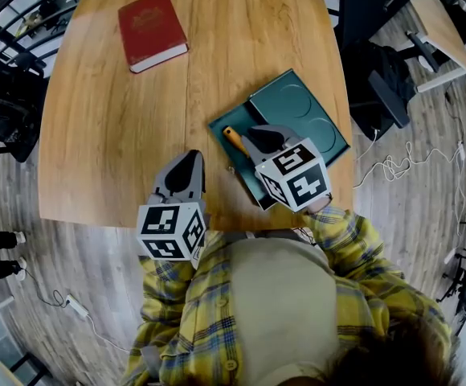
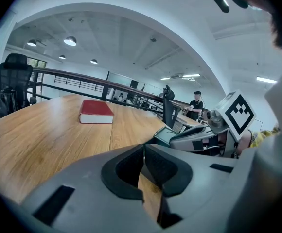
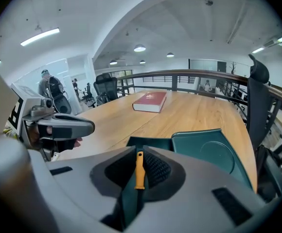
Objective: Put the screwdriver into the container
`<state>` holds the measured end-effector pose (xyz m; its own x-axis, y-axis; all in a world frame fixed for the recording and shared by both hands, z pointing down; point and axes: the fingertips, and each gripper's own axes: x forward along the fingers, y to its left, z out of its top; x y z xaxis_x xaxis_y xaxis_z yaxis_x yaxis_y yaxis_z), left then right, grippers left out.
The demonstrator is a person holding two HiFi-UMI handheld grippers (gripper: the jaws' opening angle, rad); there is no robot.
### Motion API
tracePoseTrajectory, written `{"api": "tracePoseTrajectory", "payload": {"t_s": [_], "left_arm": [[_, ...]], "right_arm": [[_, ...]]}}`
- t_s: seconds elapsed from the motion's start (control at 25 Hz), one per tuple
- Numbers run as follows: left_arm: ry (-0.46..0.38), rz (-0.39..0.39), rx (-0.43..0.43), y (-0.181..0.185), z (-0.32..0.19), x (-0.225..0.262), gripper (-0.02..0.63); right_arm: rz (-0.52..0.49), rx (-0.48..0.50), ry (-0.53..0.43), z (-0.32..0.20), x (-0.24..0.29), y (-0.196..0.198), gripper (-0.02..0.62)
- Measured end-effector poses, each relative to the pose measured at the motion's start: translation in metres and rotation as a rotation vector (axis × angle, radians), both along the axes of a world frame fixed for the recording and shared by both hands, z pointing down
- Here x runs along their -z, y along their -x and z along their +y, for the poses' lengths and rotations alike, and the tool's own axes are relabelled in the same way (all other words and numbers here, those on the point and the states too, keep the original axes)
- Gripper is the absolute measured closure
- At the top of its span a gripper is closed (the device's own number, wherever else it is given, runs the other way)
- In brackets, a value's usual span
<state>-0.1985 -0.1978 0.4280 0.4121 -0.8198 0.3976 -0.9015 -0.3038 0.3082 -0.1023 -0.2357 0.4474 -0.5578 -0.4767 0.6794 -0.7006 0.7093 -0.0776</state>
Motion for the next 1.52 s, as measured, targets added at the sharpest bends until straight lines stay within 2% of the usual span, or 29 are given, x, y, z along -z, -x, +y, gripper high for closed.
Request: {"api": "tracePoseTrajectory", "payload": {"t_s": [0.84,1.52], "left_arm": [[-0.073,-0.029,0.047,-0.023,0.024,0.036,0.588],[-0.091,-0.032,0.050,-0.035,0.035,0.046,0.588]], "right_arm": [[-0.110,-0.001,-0.042,0.026,0.030,-0.033,0.506],[-0.202,-0.048,-0.056,0.036,0.045,-0.054,0.518]]}}
